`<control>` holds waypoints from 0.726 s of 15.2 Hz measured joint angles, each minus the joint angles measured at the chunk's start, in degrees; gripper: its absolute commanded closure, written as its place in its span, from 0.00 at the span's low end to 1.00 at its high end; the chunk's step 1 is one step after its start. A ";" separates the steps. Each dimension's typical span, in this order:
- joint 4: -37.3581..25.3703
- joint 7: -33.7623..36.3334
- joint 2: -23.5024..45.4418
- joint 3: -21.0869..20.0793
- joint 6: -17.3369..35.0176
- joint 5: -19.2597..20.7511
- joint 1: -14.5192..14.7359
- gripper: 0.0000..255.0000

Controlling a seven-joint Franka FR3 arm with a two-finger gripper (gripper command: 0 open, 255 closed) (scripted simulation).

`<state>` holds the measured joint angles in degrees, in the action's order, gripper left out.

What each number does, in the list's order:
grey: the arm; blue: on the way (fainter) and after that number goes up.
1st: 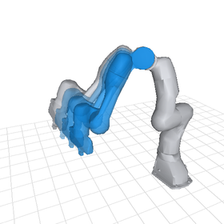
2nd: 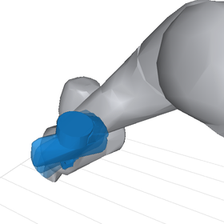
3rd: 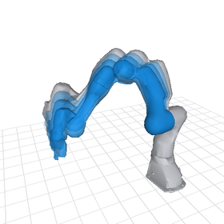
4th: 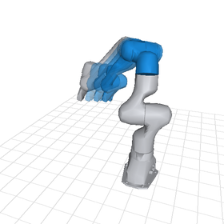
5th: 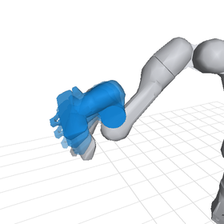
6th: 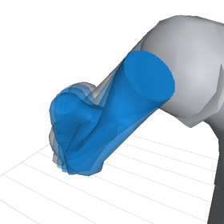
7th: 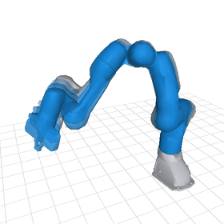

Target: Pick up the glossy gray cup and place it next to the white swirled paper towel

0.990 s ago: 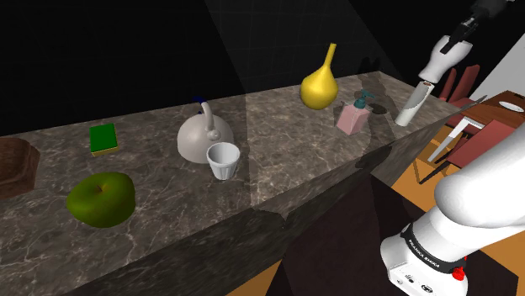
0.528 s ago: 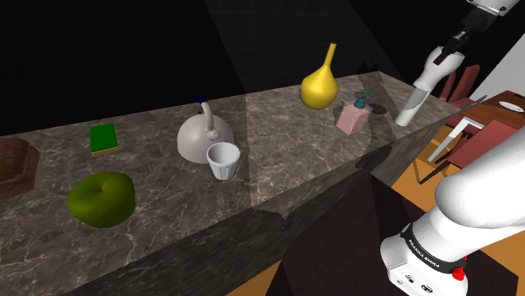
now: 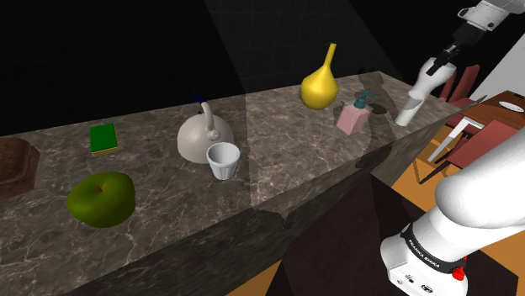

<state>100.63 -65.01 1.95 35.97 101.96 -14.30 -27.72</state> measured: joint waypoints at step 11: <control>7.33 -2.29 1.06 -0.07 7.90 -1.26 0.00 1.00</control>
<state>107.96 -67.29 3.02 35.90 109.85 -15.56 -27.72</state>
